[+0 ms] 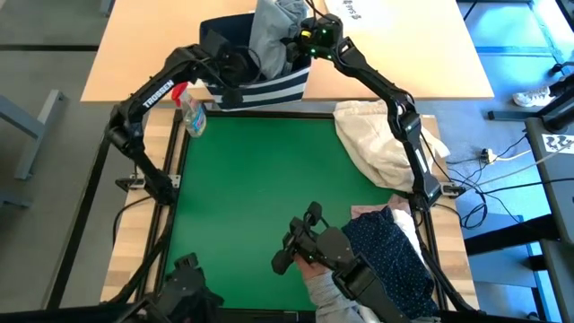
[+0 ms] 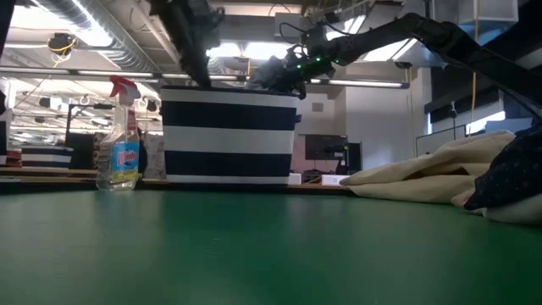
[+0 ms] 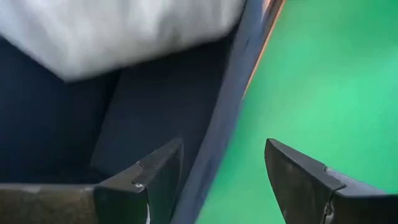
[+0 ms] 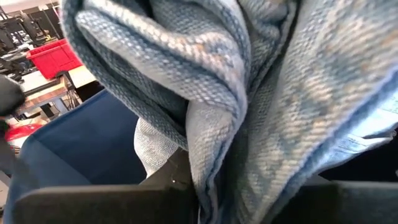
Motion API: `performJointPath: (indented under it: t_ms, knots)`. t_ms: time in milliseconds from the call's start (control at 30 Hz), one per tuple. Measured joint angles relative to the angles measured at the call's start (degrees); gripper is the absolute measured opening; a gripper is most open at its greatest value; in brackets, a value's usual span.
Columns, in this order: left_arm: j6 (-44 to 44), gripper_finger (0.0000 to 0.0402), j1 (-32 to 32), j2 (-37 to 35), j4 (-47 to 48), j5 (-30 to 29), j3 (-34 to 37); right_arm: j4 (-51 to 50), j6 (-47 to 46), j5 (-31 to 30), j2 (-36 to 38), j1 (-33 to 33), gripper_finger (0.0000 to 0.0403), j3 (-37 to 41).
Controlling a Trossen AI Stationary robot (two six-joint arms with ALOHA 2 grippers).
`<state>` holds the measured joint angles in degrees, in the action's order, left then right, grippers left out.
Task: Fold laundry
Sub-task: Put the blue jeans into the blue laundry bin
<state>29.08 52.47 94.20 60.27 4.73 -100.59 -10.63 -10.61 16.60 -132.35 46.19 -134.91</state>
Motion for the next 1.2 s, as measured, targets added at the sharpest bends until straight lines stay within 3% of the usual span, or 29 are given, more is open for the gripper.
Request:
performJointPath:
  t_ms: [100,200,533,833,1033,1200]
  knots:
    - [1.14,0.0220,0.28,0.50,-1.23,-5.95,3.23,0.00,0.06,0.02,0.00,-0.02,0.0086,0.00]
    - [1.36,0.0198,-0.02,0.38,-3.37,-7.27,4.33,0.05,-0.01,0.03,0.00,-0.05,0.0086,0.00]
    - [-2.04,0.0012,-2.81,0.12,-4.94,-1.68,6.45,1.66,-8.56,4.00,0.11,-1.70,0.0086,0.00]
    - [-14.00,0.0005,-11.90,0.41,-10.17,-4.01,9.52,1.55,-14.57,3.17,1.92,-8.17,0.0086,-0.20]
    - [-21.57,0.0005,-17.08,-0.61,-9.78,-2.78,8.02,-7.93,-15.06,-1.78,1.92,-11.78,0.0086,-0.22]
    - [-20.25,0.0005,-17.81,-1.17,-9.68,-2.55,8.02,-18.57,-9.19,-11.77,1.92,-13.82,0.0085,-0.20]
